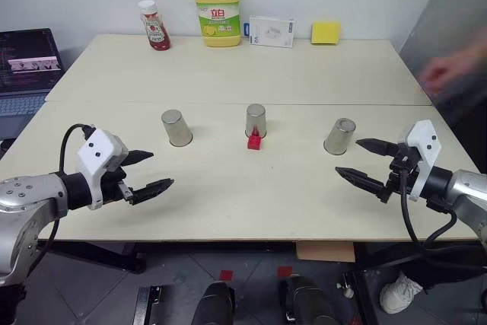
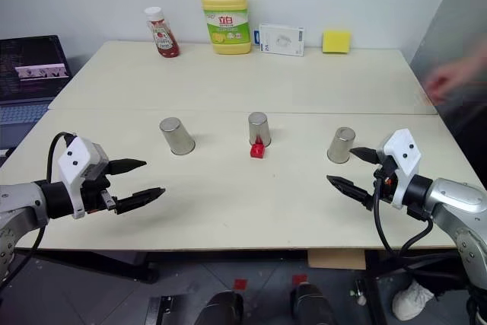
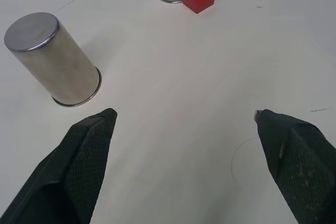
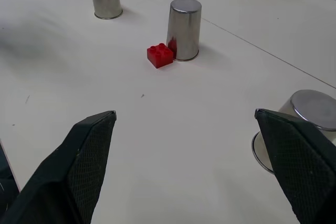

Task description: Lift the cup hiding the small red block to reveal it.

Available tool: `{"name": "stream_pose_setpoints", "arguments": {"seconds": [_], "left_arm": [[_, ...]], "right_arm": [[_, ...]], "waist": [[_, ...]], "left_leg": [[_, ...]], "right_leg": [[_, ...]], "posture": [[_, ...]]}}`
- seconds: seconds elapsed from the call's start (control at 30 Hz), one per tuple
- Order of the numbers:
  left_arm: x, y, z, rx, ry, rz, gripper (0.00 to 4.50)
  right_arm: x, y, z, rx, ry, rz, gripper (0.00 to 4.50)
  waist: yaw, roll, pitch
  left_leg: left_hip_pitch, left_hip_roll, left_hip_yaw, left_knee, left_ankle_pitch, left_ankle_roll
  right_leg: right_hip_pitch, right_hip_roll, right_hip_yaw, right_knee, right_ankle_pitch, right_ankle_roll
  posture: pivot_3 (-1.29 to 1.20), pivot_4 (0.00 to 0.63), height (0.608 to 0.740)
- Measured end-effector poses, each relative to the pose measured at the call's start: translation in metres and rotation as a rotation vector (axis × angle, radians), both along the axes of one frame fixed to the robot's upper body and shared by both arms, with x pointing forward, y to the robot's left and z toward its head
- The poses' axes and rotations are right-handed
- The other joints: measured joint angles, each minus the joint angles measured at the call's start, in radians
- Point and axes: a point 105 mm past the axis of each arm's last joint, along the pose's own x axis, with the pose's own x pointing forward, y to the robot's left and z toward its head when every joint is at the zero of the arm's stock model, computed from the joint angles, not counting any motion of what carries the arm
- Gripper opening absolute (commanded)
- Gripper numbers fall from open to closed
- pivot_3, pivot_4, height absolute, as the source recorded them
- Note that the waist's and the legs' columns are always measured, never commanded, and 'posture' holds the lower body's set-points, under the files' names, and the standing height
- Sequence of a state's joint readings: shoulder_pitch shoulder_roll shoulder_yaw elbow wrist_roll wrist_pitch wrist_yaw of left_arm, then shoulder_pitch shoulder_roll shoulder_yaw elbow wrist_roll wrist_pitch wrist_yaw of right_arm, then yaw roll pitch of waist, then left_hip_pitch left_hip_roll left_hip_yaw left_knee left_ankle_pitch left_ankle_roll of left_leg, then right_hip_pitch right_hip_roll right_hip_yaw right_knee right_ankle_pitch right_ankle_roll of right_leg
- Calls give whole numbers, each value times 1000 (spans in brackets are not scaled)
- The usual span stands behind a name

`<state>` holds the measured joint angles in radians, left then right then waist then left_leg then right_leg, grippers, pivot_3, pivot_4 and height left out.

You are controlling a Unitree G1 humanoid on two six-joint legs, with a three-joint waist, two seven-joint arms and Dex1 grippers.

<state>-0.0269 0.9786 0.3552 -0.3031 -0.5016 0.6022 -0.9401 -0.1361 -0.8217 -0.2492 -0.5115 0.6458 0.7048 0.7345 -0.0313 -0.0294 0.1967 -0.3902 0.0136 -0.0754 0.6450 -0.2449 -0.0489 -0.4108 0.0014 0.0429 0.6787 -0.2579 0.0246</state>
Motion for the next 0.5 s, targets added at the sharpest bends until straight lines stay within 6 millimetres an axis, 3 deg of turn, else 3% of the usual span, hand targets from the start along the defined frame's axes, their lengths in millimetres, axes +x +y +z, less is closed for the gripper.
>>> {"name": "stream_pose_setpoints", "arguments": {"seconds": [0.5], "left_arm": [[1,4,-2,8,3,3,4471]], "right_arm": [[-1,0,-4,-1,-4,6,4500]], "waist": [[0,0,0]], "left_leg": [[0,0,0,0,0,0]], "right_leg": [[0,0,0,0,0,0]], "posture": [[0,150,740]]}}
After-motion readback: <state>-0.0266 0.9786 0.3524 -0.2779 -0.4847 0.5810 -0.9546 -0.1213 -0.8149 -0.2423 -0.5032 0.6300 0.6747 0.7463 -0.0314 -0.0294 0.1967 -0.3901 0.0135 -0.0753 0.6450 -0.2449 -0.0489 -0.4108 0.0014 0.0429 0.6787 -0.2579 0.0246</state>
